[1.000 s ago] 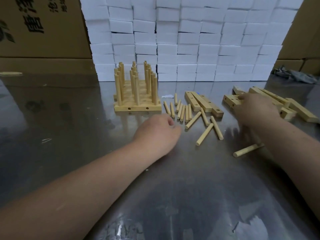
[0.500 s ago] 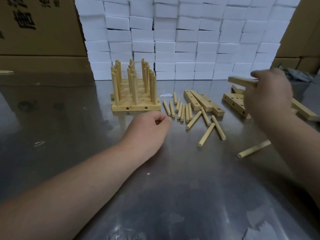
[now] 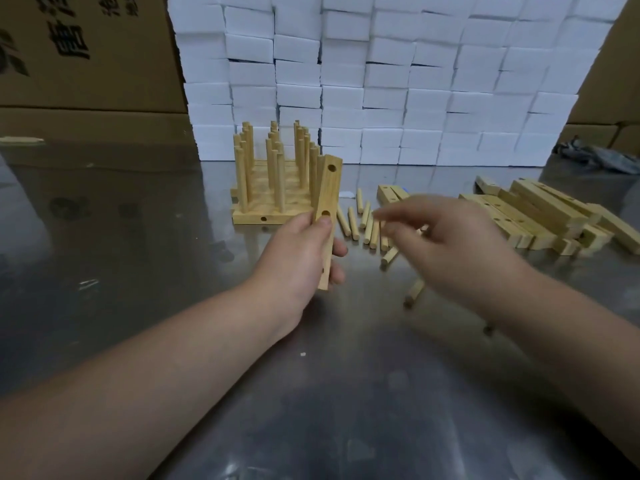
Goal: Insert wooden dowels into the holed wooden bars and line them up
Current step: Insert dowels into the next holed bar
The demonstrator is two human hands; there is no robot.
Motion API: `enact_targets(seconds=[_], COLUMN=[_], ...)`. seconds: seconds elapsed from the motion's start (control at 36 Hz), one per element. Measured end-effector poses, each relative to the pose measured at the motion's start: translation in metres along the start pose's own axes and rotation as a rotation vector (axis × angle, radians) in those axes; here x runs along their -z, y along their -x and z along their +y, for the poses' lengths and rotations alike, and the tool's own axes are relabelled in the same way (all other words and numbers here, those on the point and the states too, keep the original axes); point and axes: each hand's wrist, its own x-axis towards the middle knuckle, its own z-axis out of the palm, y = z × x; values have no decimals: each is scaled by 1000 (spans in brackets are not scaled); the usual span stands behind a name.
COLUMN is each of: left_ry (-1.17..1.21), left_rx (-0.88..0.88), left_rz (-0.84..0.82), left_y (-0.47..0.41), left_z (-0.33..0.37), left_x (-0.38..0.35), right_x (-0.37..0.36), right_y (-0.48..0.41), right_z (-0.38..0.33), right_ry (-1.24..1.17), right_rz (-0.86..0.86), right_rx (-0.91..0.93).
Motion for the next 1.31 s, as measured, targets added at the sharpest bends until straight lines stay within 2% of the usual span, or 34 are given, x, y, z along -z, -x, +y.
enact_targets(seconds=[0.06, 0.17, 0.22, 0.28, 0.47, 0.56, 0.72, 0.86, 1.14, 1.31], left_ry=[-22, -25, -27, -57, -67, -56, -86, -113, -267, -311], left_rx=[13, 24, 37, 39, 35, 45, 7, -8, -68, -115], left_rz=[22, 51, 40, 24, 9, 7, 40, 36, -116, -177], left_y=[-1, -3, -4, -4, -3, -4, -4, -4, 0, 0], left_z=[0, 0, -1, -1, -2, -2, -2, 1, 1, 1], left_x=[1, 2, 2, 2, 1, 2, 0, -1, 3, 2], right_x=[12, 18, 11, 6, 8, 10, 16, 11, 11, 11], right_y=[-9, -14, -13, -14, -15, -16, -13, -8, -4, -5], right_z=[15, 33, 34, 35, 39, 37, 31, 23, 19, 17], right_ry=[163, 520, 567, 572, 599, 554, 304, 175, -20, -50], right_rz=[-29, -399, -516, -552, -492, -365, -118, -53, 121, 109], right_rx=[-110, -229, -223, -209, -139, -74, -69, -23, -60, -65])
